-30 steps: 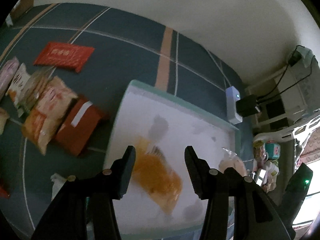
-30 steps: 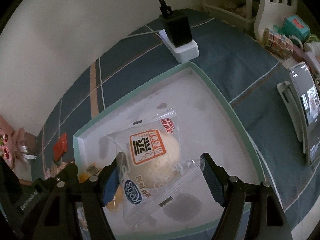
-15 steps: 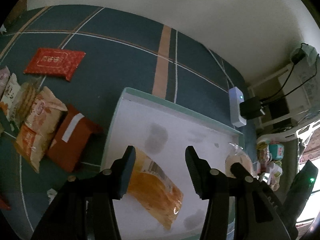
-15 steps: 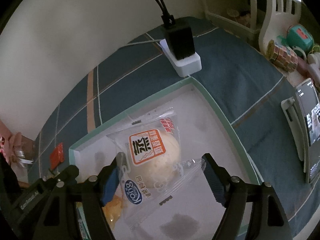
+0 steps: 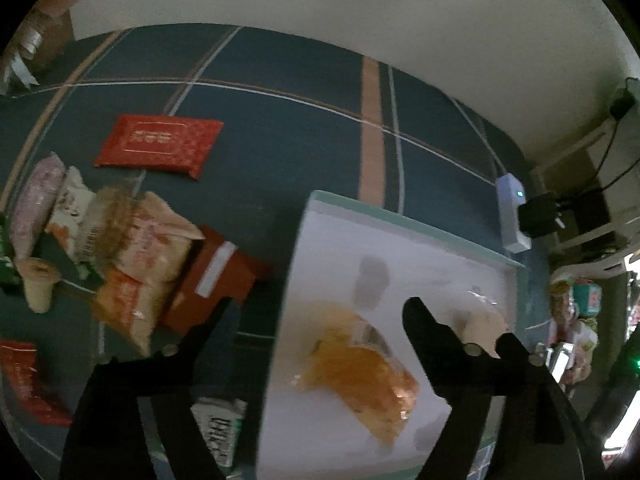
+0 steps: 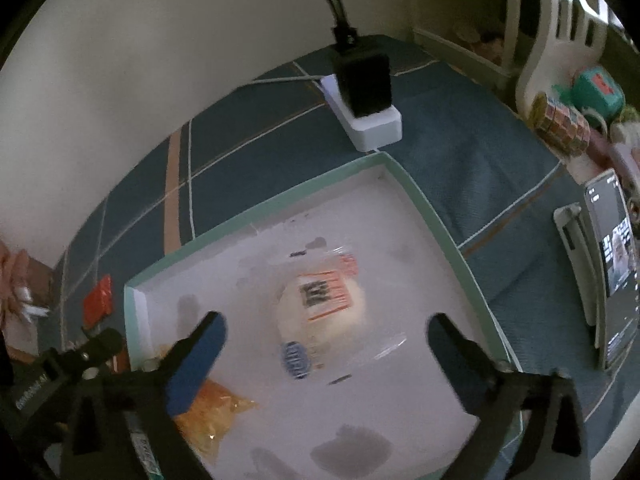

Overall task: Organize snacks
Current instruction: 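Carry both bags into the white tray and open both tools, then return both tools to the pile, reaching for the red packet and cracker pack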

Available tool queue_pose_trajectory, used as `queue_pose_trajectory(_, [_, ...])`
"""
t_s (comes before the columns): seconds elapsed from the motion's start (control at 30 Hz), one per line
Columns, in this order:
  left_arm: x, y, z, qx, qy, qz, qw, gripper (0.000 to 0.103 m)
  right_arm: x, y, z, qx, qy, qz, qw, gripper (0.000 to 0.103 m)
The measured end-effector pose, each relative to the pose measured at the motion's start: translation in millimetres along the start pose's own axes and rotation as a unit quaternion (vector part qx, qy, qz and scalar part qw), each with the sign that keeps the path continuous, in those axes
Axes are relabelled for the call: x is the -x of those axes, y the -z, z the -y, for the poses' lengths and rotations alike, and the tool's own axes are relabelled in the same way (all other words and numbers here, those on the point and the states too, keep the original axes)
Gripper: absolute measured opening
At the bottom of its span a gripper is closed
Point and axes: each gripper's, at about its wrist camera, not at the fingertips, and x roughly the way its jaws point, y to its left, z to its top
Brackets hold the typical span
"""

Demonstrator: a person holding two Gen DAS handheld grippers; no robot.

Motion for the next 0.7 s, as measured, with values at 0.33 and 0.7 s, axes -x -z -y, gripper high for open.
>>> queue_pose_trajectory(0.33, [19, -3, -30, -0.01, -0.079, 0.014, 0.9968, 0.102, 11, 14, -40, 0.053, 0.007, 0.002, 0.999, 0.103])
queue_pose_trajectory(0.7, [41, -4, -88, -0.002, -0.164, 0.028, 0.9861, 0.102, 5, 48, -115, 0.163, 0.016, -0.023, 0.986, 0.103])
